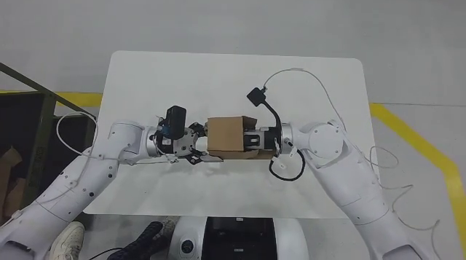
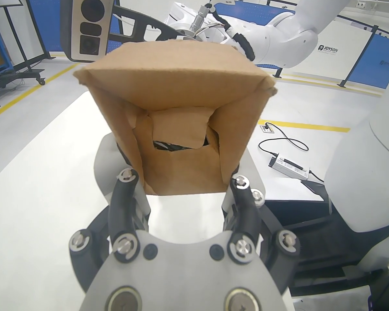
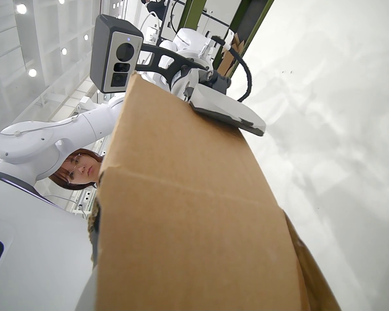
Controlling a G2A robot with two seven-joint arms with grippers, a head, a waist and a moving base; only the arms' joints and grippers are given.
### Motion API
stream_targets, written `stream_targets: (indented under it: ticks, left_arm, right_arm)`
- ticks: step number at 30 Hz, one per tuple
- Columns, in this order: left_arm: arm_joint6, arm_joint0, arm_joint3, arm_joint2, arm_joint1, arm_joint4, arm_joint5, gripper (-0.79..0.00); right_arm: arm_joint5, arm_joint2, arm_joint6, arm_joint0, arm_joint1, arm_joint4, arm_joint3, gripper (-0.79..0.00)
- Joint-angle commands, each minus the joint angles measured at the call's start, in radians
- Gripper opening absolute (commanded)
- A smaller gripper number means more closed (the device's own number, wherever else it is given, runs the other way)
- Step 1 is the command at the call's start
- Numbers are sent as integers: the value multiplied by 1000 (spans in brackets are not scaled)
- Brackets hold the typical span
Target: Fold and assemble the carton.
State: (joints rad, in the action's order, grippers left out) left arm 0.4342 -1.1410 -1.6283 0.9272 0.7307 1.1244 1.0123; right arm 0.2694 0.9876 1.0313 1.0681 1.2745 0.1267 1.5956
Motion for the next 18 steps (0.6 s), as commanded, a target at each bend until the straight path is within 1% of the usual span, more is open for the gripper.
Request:
stream_targets:
  ticks: [1, 9, 18]
  left_arm:
    - [1, -1, 1, 2, 0, -2, 0, -431]
    - [9, -8, 8, 12, -5, 0, 0, -449]
    - [4, -15, 1, 16, -11, 6, 0, -428]
  right_arm:
    - [-6, 3, -6, -2, -2, -8, -1, -785]
    - [-22, 50, -24, 23, -17, -26, 23, -785]
    - [-13, 57, -51, 49, -23, 7, 36, -785]
